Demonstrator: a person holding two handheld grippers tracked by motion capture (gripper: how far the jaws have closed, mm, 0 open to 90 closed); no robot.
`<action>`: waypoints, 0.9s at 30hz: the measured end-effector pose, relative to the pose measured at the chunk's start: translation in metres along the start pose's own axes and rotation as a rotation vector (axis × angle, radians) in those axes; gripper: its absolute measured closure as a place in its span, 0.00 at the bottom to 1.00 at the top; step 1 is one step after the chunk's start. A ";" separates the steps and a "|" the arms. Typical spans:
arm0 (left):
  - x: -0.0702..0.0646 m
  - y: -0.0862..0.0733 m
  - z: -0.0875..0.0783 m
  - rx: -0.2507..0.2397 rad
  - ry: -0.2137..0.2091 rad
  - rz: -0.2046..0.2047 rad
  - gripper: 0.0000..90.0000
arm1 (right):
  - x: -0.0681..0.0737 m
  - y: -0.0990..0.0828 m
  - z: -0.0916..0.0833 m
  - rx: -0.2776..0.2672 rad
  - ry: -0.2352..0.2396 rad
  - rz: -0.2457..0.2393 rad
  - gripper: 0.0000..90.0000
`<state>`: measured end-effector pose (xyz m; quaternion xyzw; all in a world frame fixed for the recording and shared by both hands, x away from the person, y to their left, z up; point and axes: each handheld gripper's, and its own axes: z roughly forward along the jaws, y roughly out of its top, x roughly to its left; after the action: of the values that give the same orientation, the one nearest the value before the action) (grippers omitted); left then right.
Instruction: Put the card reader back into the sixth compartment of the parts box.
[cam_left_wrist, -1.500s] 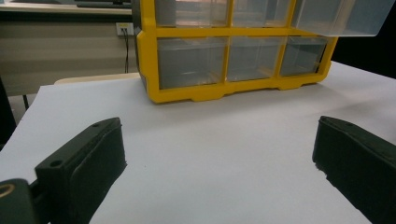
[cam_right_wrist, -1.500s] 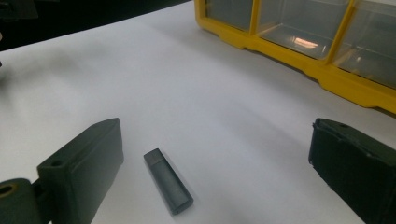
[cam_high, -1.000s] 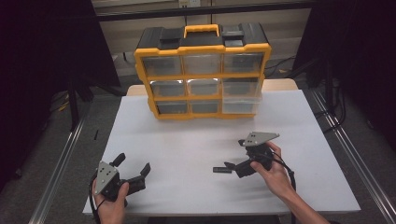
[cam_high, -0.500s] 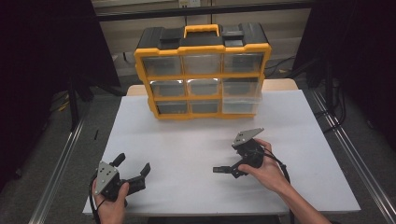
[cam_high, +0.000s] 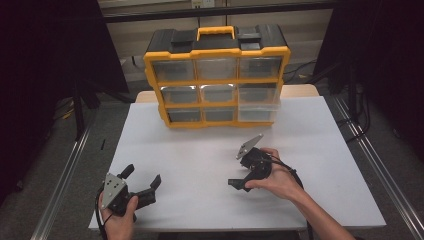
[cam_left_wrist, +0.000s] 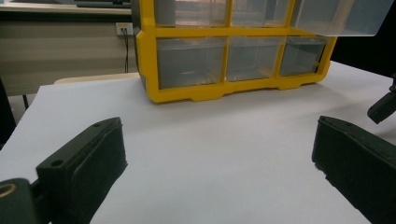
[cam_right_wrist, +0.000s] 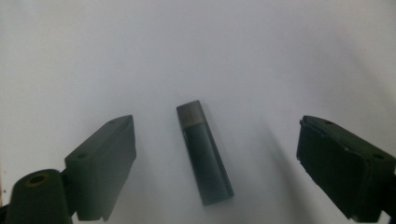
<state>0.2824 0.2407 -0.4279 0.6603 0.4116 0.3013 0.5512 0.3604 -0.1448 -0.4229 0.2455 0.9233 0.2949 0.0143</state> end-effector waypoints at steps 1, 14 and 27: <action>0.000 0.000 0.000 0.001 -0.001 0.001 0.03 | 0.000 0.001 0.001 0.017 0.004 -0.008 0.16; -0.001 0.001 -0.001 0.001 -0.007 0.010 0.03 | 0.002 0.009 0.010 0.125 0.010 -0.061 0.32; -0.002 0.000 -0.001 0.001 -0.013 0.006 0.03 | 0.007 0.012 0.015 0.192 -0.015 -0.110 0.58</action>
<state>0.2811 0.2396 -0.4273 0.6637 0.4061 0.2988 0.5526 0.3620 -0.1245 -0.4281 0.1971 0.9593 0.2020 0.0139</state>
